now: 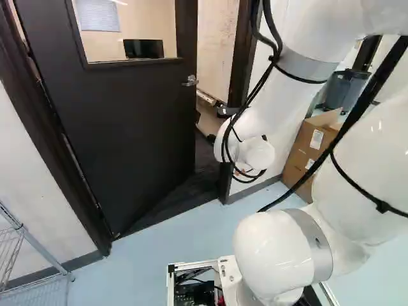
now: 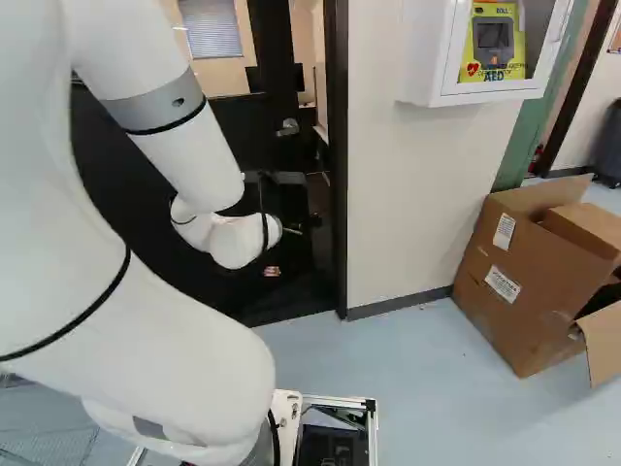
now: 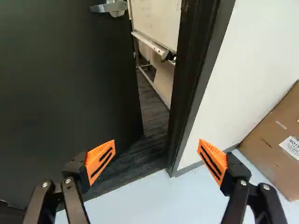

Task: Open the door and move inside

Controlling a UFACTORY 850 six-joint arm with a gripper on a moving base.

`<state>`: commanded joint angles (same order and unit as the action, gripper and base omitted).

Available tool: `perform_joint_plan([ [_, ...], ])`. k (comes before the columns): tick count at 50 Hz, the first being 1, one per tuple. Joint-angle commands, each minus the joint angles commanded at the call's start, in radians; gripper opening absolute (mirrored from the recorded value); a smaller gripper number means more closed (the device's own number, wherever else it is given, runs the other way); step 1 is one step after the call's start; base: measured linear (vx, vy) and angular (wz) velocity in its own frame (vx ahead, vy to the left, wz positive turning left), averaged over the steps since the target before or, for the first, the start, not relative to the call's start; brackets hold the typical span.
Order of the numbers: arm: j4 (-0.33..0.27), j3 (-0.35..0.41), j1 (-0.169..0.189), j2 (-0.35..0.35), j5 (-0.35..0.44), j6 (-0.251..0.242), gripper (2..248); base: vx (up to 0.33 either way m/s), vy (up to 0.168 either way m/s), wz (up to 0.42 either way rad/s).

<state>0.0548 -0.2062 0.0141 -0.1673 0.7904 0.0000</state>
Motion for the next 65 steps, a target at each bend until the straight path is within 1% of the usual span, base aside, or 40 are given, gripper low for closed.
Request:
perform_joint_plan([
  [15,-0.076,0.06,0.05,-0.067,0.0,0.0,247,0.0,0.0,0.0],
  [24,-0.115,0.082,0.063,-0.093,0.0,0.0,247,0.0,0.0,0.0],
  [55,-0.122,0.086,0.065,-0.097,0.0,0.0,247,-0.001,0.0,0.001],
  [65,-0.122,0.086,0.065,-0.097,0.0,0.0,247,-0.028,0.043,0.203],
])
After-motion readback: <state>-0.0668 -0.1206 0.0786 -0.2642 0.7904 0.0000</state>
